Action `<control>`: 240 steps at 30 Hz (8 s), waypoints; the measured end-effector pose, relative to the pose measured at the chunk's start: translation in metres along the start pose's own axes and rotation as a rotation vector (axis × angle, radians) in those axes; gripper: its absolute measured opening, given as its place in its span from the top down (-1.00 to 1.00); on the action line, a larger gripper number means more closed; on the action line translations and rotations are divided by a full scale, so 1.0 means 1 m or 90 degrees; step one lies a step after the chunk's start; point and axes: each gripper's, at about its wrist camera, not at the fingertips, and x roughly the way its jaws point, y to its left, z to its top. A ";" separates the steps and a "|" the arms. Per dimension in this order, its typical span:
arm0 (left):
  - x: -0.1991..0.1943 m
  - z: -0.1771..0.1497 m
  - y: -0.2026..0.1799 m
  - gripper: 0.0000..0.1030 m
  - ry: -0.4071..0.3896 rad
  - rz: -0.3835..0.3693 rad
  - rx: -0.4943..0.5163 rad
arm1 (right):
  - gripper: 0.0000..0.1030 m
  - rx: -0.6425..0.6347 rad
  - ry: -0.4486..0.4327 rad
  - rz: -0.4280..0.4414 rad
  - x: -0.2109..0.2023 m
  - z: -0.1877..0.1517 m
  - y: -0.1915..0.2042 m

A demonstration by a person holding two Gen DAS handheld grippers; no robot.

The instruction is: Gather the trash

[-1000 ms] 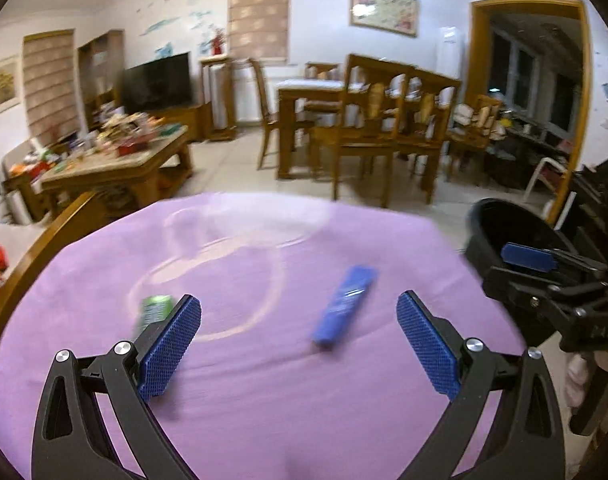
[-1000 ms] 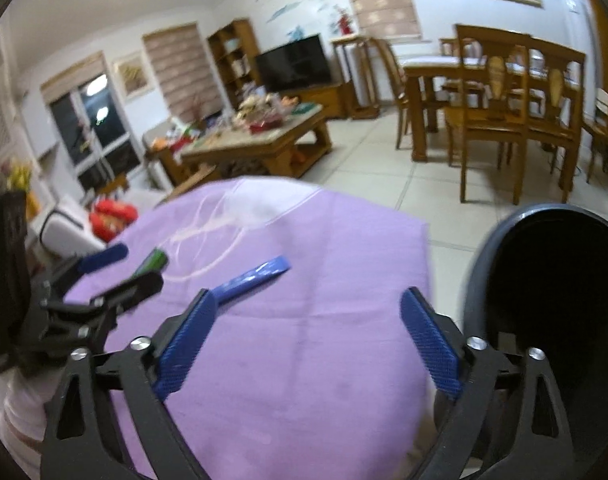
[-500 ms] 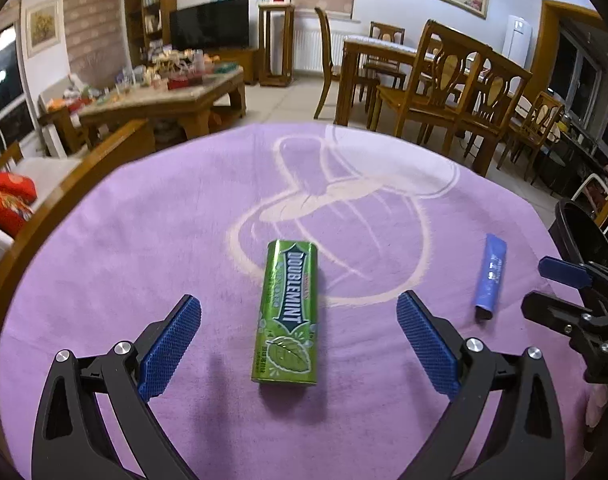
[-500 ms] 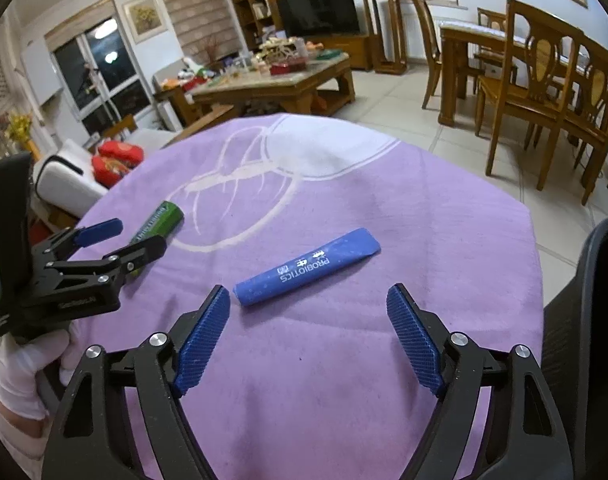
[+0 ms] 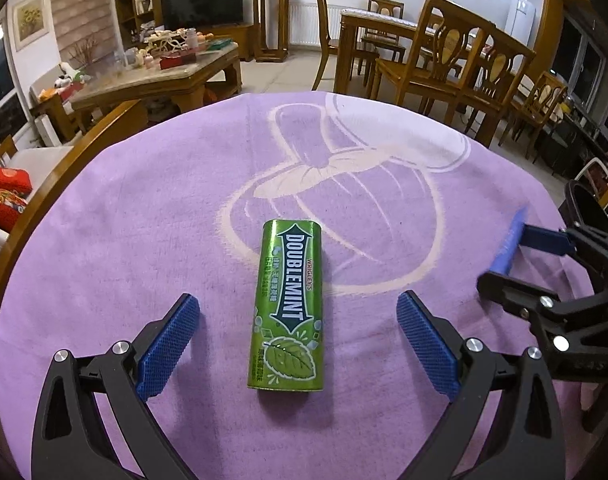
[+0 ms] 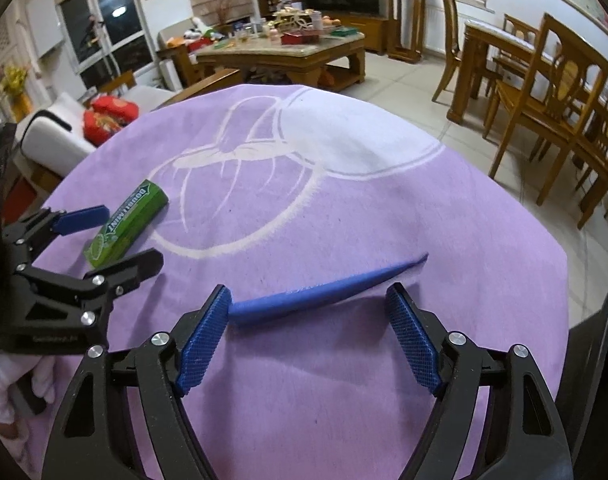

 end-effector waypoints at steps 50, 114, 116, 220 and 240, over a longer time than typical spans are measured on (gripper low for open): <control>-0.103 0.007 -0.161 0.41 -0.218 -0.178 0.142 | 0.85 0.155 -0.301 0.110 -0.216 -0.110 -0.120; -0.009 -0.002 -0.391 -0.89 -0.105 -0.277 0.312 | -0.90 0.501 -0.385 -0.039 -0.238 -0.275 -0.338; -0.010 -0.003 -0.392 -0.89 -0.103 -0.275 0.316 | -0.90 0.525 -0.372 -0.047 -0.237 -0.276 -0.341; -0.140 -0.075 0.027 -0.90 -0.358 0.159 -0.193 | -0.90 0.117 -0.500 0.055 -0.146 -0.086 0.013; -0.140 -0.075 0.034 -0.90 -0.359 0.150 -0.193 | -0.90 0.118 -0.499 0.056 -0.147 -0.085 0.015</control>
